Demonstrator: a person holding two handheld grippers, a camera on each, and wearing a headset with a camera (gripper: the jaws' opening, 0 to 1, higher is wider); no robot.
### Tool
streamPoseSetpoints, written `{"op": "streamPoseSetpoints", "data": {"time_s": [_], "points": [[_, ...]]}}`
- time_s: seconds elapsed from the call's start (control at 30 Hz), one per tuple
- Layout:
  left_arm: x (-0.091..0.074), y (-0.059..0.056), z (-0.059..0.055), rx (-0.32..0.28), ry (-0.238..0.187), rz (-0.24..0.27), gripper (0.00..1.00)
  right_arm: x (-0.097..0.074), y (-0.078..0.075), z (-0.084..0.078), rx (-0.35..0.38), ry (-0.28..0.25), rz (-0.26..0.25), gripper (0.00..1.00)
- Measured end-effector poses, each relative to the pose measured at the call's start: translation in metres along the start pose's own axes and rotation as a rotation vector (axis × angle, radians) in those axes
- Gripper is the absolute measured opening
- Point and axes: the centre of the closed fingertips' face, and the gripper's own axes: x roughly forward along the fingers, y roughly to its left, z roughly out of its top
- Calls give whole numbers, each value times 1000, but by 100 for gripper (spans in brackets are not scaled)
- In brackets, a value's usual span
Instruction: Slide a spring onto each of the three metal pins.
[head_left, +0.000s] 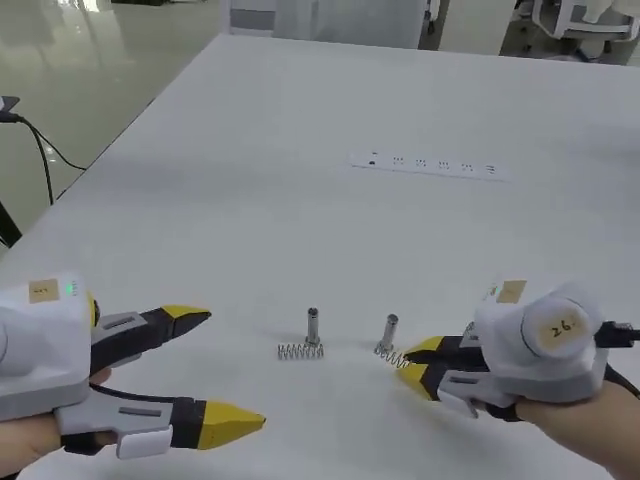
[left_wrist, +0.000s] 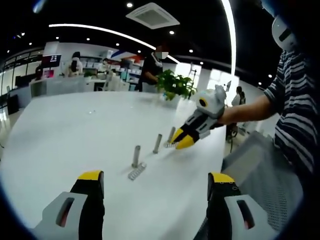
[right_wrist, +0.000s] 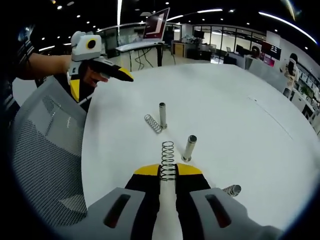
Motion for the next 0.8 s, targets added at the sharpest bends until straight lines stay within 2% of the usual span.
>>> {"op": "streamPoseSetpoints", "data": {"time_s": [0.2, 0.33, 0.47, 0.63, 0.7, 0.8], "points": [[6, -6, 6, 21, 11, -45, 77, -12, -1, 8, -52, -14, 16, 8], [13, -14, 10, 37, 22, -108, 69, -19, 4, 11, -100, -18, 40, 8], [23, -18, 13, 68, 44, -139, 67, -23, 7, 13, -150, -14, 51, 8], [37, -24, 23, 89, 37, -172, 62, -28, 12, 17, -190, -21, 62, 8], [44, -28, 27, 94, 31, -194, 60, -29, 14, 17, -212, -20, 69, 8], [52, -37, 26, 105, 47, -228, 56, -31, 15, 18, -238, -21, 73, 8]]}}
